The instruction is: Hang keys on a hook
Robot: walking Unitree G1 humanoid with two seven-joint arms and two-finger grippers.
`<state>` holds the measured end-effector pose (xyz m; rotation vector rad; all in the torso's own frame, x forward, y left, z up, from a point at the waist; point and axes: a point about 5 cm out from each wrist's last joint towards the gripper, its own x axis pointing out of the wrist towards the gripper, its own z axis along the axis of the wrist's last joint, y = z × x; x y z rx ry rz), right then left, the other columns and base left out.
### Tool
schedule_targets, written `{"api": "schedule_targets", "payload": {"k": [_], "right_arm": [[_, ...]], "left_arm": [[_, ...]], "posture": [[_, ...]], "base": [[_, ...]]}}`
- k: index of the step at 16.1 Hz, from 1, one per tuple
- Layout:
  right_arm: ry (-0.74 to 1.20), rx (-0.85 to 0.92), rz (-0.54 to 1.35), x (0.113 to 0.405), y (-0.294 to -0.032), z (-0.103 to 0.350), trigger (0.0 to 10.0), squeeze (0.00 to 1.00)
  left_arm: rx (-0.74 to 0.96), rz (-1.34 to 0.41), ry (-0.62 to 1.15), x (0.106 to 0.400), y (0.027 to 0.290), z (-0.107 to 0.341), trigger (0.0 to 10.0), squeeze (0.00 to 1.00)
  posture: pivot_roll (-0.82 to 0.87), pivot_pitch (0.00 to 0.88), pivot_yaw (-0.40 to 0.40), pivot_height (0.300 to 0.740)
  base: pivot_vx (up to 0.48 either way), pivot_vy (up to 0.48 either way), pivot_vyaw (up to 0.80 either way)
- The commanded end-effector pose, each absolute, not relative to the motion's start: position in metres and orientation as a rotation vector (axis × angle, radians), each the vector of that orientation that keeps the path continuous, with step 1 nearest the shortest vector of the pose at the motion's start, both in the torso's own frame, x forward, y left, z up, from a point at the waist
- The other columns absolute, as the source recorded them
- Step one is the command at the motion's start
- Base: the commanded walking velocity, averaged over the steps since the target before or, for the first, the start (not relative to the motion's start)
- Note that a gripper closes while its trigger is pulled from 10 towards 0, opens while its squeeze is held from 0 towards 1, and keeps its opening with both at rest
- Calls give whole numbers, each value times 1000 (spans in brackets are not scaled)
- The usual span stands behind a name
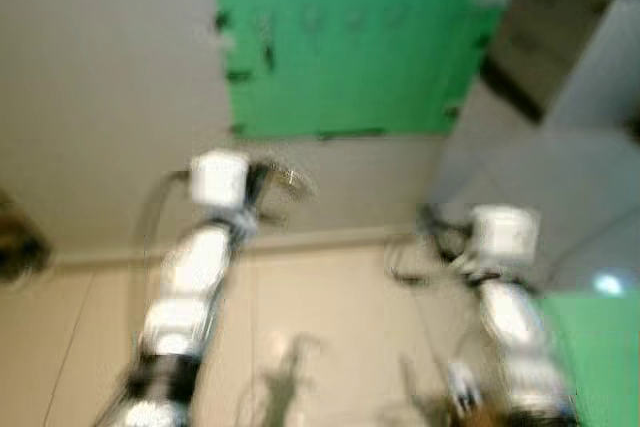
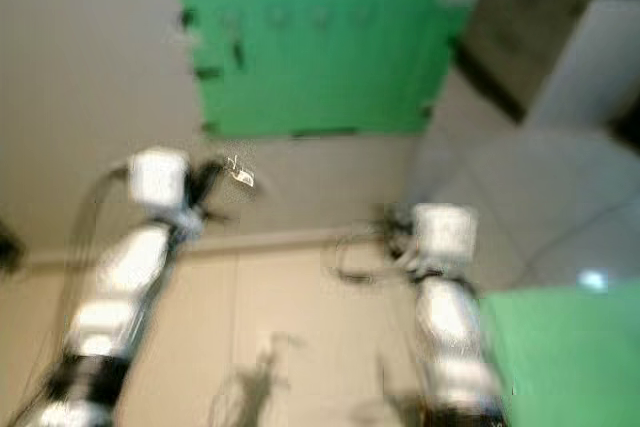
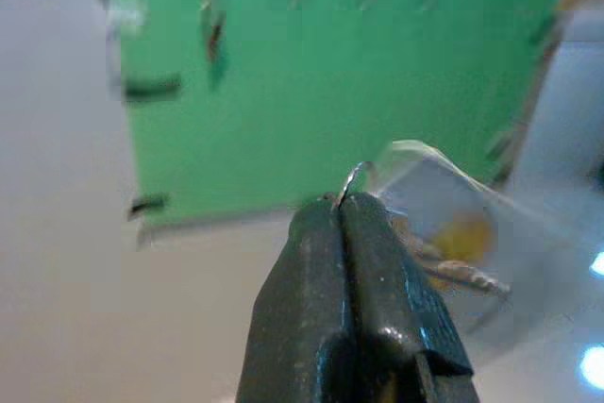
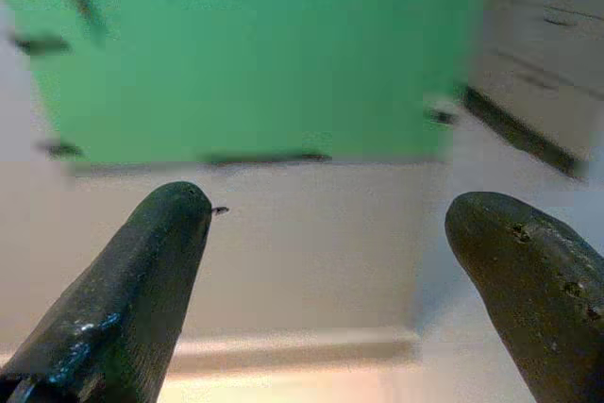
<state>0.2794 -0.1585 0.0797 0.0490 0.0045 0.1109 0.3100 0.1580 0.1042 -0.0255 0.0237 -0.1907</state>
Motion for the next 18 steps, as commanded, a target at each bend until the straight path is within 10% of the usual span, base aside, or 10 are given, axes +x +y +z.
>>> {"api": "schedule_targets", "payload": {"k": [1, 18], "right_arm": [[25, 18, 57, 274, -178, 74, 10000, 0], [41, 63, 106, 271, -164, 71, 10000, 0]], "left_arm": [[-36, -243, 30, 310, 142, 102, 10000, 0], [27, -272, 42, 323, 139, 101, 10000, 0]], "posture": [[1, 0, -4, 740], [7, 0, -6, 740]], "base": [[480, 0, 0], [452, 0, 0]]}}
